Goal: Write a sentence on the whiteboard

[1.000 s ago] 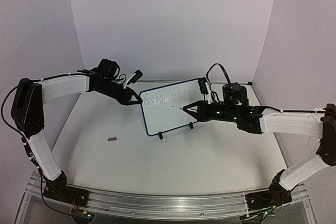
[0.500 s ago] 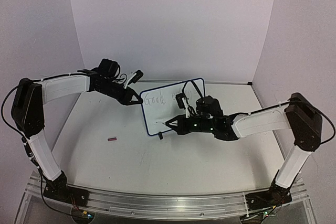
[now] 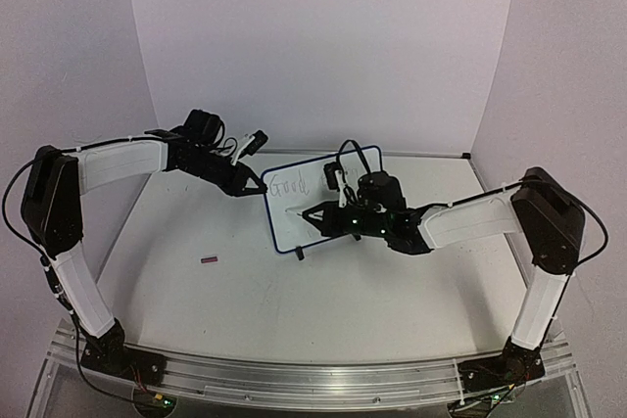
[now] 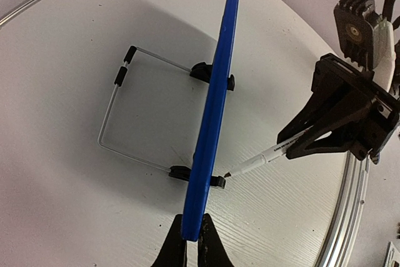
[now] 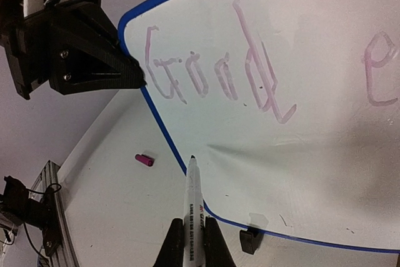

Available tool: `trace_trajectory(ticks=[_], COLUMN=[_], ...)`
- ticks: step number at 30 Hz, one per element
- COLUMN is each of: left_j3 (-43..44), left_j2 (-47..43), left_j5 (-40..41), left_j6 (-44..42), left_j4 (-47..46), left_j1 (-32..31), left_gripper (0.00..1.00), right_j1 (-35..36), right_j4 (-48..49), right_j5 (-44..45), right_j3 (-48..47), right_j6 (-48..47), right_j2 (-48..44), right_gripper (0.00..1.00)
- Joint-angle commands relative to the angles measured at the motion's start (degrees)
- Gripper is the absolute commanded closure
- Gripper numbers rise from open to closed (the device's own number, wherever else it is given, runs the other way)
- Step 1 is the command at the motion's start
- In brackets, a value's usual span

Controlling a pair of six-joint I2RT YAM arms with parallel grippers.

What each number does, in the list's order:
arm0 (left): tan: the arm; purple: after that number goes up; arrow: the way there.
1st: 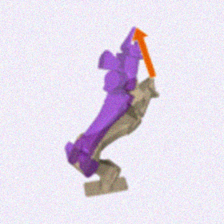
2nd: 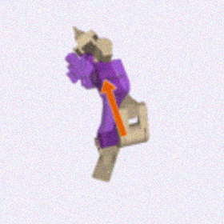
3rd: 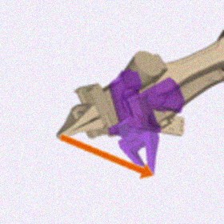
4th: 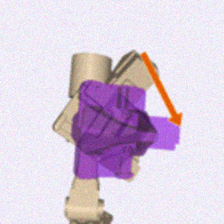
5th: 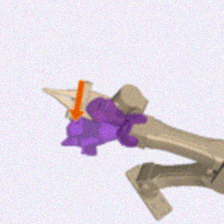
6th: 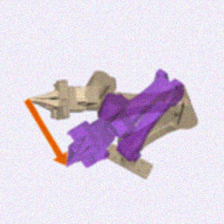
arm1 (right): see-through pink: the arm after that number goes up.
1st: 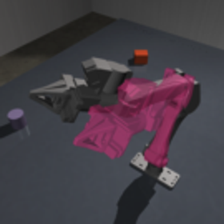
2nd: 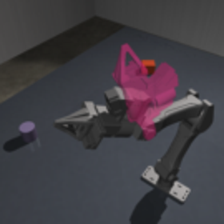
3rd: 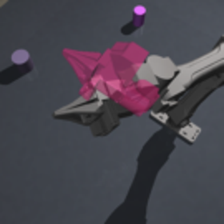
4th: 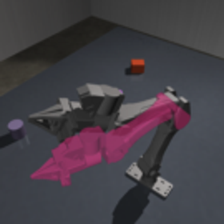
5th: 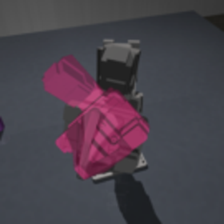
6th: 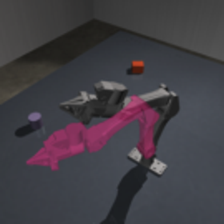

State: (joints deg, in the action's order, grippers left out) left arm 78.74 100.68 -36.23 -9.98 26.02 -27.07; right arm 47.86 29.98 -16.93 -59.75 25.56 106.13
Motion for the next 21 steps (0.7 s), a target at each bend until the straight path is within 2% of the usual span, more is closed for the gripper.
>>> trace_trajectory(ticks=[1, 21], left_j3=[-0.17, -0.08], left_j2=[2.07, 2.32], left_j5=[3.77, 3.6], left_j6=[-1.24, -1.36], left_j4=[4.99, 4.99], left_j1=[-1.14, -1.3], left_gripper=[1.0, 1.0], right_j1=[-1.55, -4.25], right_j4=[2.36, 3.42], right_j5=[1.14, -3.82], right_j3=[-2.03, -4.52], right_j6=[1.59, 1.93], right_j2=[1.46, 6.24], right_gripper=[1.0, 1.0])
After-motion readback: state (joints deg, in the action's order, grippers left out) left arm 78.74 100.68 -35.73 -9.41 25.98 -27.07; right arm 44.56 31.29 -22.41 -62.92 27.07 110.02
